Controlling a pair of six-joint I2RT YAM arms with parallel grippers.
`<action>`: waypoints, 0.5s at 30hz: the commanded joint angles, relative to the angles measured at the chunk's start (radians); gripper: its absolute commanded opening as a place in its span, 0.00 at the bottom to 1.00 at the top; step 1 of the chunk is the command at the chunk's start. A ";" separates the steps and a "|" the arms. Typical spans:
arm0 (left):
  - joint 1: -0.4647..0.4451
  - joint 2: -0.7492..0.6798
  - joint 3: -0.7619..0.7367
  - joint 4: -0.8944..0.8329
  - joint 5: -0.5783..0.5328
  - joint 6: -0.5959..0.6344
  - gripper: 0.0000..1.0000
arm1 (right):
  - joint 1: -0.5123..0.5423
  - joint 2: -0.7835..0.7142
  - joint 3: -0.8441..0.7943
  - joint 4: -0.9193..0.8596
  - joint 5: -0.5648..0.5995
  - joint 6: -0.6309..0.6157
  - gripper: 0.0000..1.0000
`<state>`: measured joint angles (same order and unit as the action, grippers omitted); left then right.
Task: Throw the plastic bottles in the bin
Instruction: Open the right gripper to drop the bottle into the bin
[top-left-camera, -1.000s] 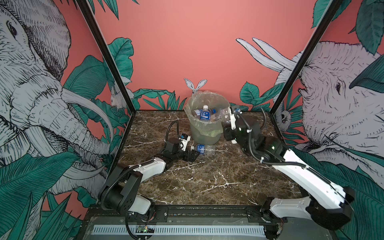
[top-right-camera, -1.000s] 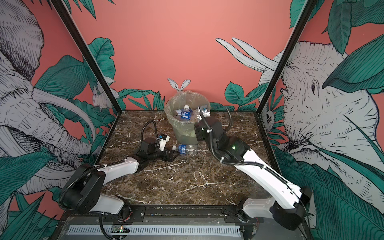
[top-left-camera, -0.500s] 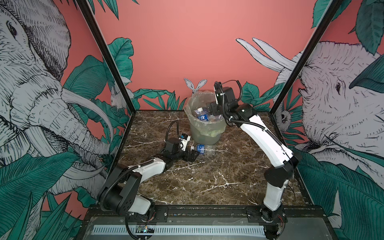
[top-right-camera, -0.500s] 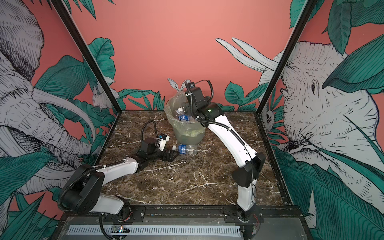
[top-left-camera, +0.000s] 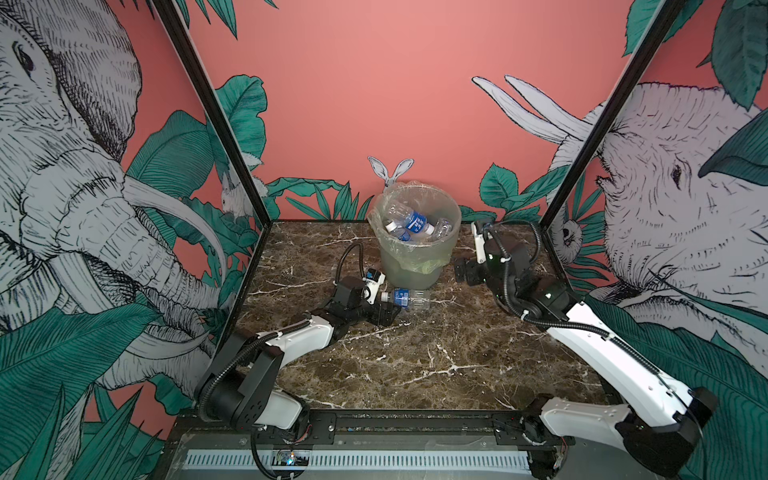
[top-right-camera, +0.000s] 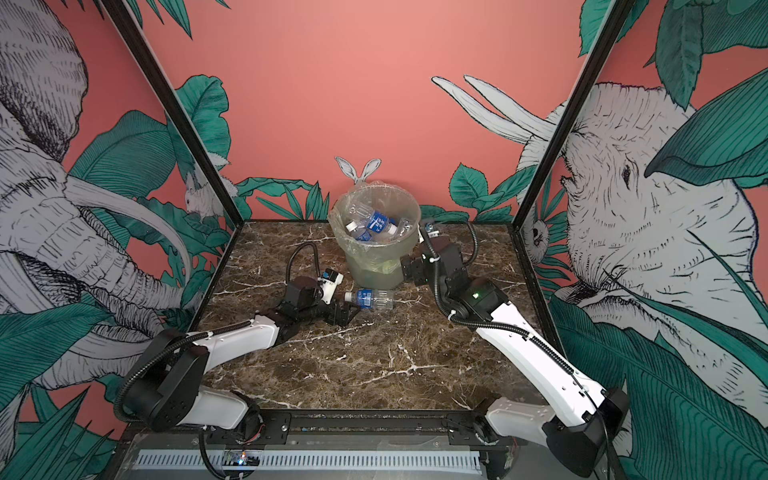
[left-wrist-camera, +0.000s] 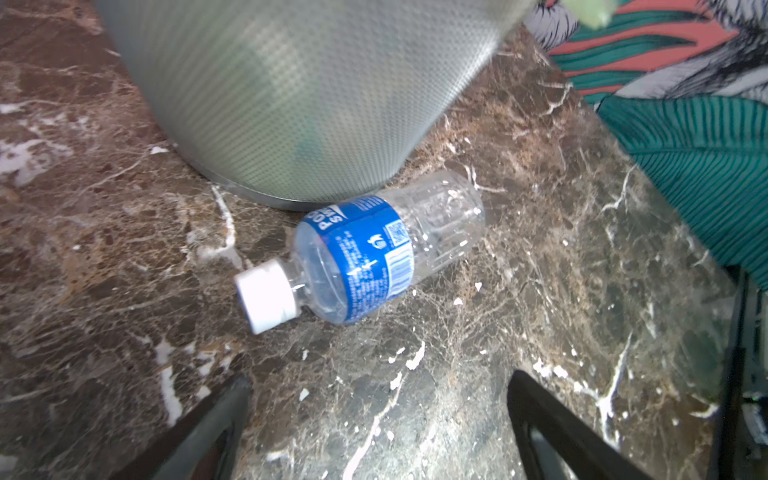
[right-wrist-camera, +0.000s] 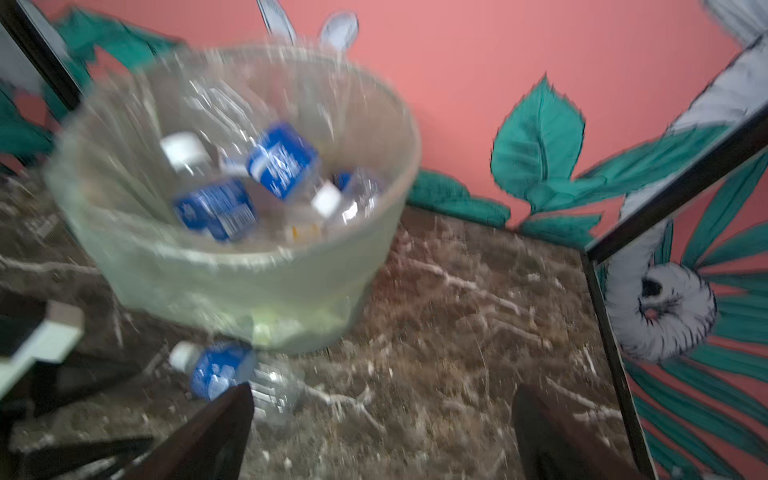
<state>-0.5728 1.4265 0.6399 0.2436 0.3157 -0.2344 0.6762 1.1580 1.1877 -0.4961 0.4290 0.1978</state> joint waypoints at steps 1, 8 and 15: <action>-0.031 -0.004 0.045 -0.033 -0.059 0.078 0.97 | -0.017 -0.081 -0.142 0.062 0.019 0.046 0.99; -0.049 0.052 0.090 -0.067 -0.118 0.158 0.97 | -0.034 -0.271 -0.439 0.110 0.024 0.100 0.99; -0.104 0.121 0.160 -0.123 -0.196 0.288 0.97 | -0.043 -0.452 -0.625 0.142 0.011 0.137 0.99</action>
<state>-0.6502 1.5352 0.7628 0.1612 0.1730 -0.0402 0.6407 0.7479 0.5896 -0.4156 0.4332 0.2970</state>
